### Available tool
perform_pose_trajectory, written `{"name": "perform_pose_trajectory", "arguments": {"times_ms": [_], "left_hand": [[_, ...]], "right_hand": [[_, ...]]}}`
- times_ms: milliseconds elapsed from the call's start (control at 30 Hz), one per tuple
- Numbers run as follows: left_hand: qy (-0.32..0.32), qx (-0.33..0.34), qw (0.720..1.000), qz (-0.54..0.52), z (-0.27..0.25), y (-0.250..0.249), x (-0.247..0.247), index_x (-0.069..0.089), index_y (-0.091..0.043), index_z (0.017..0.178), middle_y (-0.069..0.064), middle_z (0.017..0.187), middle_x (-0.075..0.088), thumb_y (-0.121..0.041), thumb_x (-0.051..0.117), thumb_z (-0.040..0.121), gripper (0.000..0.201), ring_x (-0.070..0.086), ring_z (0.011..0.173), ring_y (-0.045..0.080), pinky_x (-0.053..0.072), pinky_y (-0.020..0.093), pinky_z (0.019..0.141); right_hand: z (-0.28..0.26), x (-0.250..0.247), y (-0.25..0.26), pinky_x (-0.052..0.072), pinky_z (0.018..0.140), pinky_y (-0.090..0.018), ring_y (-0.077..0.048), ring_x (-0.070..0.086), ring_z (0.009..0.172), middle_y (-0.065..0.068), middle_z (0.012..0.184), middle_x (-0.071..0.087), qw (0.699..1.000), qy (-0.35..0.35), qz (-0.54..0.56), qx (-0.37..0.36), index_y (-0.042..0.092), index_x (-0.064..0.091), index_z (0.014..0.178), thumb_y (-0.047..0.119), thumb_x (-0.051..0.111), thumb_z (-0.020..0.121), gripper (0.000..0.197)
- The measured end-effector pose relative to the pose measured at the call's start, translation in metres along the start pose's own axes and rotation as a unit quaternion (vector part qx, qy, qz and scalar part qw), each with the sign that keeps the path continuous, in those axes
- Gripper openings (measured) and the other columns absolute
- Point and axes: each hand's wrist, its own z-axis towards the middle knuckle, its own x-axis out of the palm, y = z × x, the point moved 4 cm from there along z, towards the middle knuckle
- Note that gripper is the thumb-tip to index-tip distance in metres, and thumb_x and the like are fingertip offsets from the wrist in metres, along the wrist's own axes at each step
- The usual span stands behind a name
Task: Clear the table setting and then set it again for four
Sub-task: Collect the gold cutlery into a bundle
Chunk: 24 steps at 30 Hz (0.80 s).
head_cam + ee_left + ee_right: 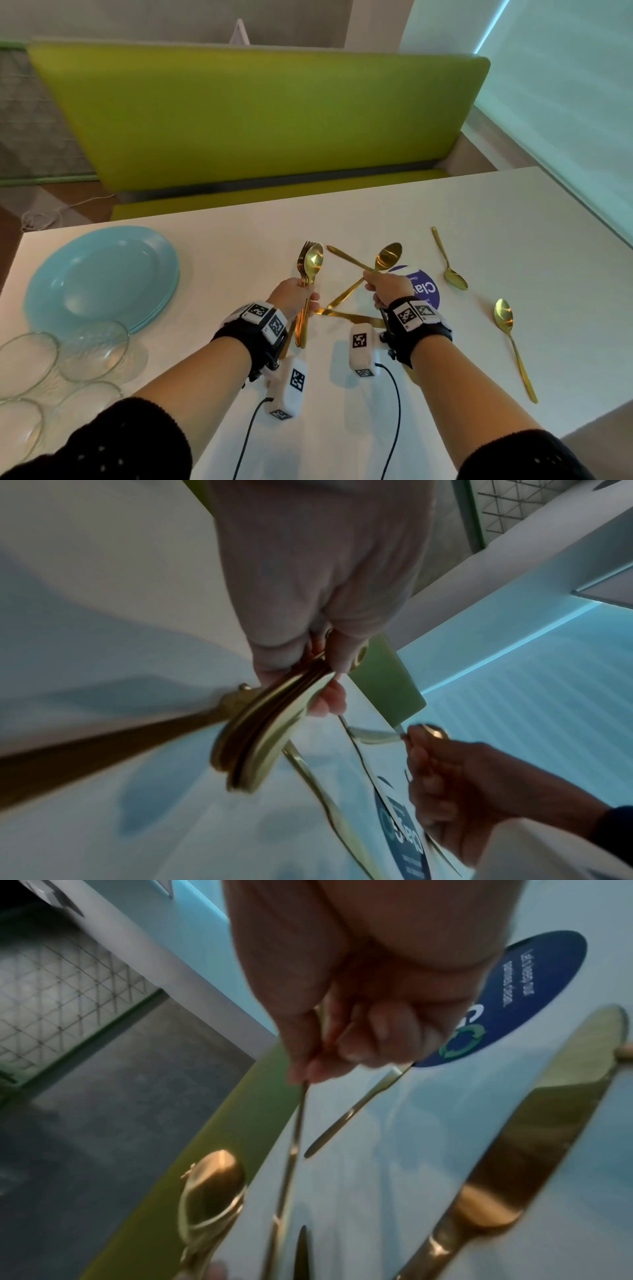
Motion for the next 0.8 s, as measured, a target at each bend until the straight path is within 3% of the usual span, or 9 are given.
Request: {"name": "perform_pose_trajectory", "arguments": {"times_ms": [100, 233, 333, 400, 500, 600, 800], "left_hand": [[0.024, 0.009, 1.0, 0.008, -0.005, -0.002, 0.014, 0.052, -0.009, 0.087, 0.007, 0.079, 0.062, -0.012, 0.045, 0.097, 0.013, 0.06, 0.067, 0.019, 0.052, 0.03, 0.063], [0.088, 0.016, 0.993, 0.071, -0.017, -0.003, 0.037, 0.06, -0.01, 0.089, 0.011, 0.092, 0.069, -0.024, 0.051, 0.095, 0.018, 0.067, 0.088, 0.027, 0.054, 0.041, 0.087], [0.121, 0.001, 0.992, 0.036, -0.026, 0.002, 0.051, 0.059, -0.005, 0.094, 0.013, 0.084, 0.067, -0.017, 0.051, 0.095, 0.014, 0.066, 0.078, 0.024, 0.057, 0.036, 0.075], [0.131, -0.007, 0.991, 0.02, -0.03, 0.004, 0.059, 0.057, -0.006, 0.09, 0.013, 0.08, 0.065, -0.017, 0.045, 0.098, 0.018, 0.065, 0.073, 0.022, 0.056, 0.033, 0.069], [0.148, -0.018, 0.989, 0.012, -0.035, 0.008, 0.071, 0.056, -0.006, 0.087, 0.014, 0.078, 0.065, -0.021, 0.039, 0.1, 0.026, 0.064, 0.072, 0.024, 0.054, 0.036, 0.071], [0.162, -0.027, 0.986, 0.023, -0.038, 0.01, 0.084, 0.055, -0.006, 0.087, 0.014, 0.08, 0.066, -0.018, 0.038, 0.101, 0.025, 0.063, 0.072, 0.023, 0.053, 0.036, 0.073], [0.183, -0.039, 0.981, 0.045, -0.048, 0.012, 0.11, 0.051, -0.006, 0.089, 0.013, 0.083, 0.062, -0.013, 0.039, 0.099, 0.017, 0.06, 0.066, 0.021, 0.051, 0.031, 0.064]], "right_hand": [[-0.015, 0.005, 0.001, 0.04, 0.048, -0.019, -0.01, 0.044, 0.051, 0.001, 0.066, 0.056, 0.993, 0.101, 0.002, -0.054, 0.013, 0.062, 0.075, 0.029, 0.065, 0.087, 0.02], [-0.031, 0.008, -0.007, 0.039, 0.048, -0.016, -0.007, 0.044, 0.051, 0.004, 0.062, 0.057, 0.982, 0.161, -0.051, -0.079, 0.015, 0.062, 0.075, 0.027, 0.063, 0.089, 0.018], [-0.039, 0.006, -0.017, 0.035, 0.049, -0.018, -0.008, 0.043, 0.05, 0.002, 0.06, 0.057, 0.979, 0.177, -0.062, -0.079, 0.013, 0.063, 0.075, 0.025, 0.061, 0.09, 0.019], [-0.041, -0.001, -0.024, 0.034, 0.048, -0.018, -0.008, 0.041, 0.05, 0.001, 0.06, 0.055, 0.981, 0.169, -0.062, -0.076, 0.013, 0.062, 0.074, 0.024, 0.062, 0.09, 0.019], [-0.041, -0.013, -0.033, 0.035, 0.048, -0.018, -0.008, 0.041, 0.051, 0.001, 0.061, 0.054, 0.982, 0.145, -0.092, -0.074, 0.014, 0.062, 0.071, 0.024, 0.064, 0.088, 0.02], [-0.042, -0.025, -0.04, 0.036, 0.051, -0.019, -0.009, 0.042, 0.053, 0.003, 0.061, 0.054, 0.985, 0.114, -0.104, -0.078, 0.015, 0.063, 0.069, 0.024, 0.066, 0.086, 0.02], [-0.038, -0.05, -0.051, 0.035, 0.052, -0.014, -0.001, 0.048, 0.056, 0.01, 0.064, 0.059, 0.985, 0.046, -0.131, -0.102, 0.019, 0.068, 0.075, 0.027, 0.067, 0.086, 0.013]]}}
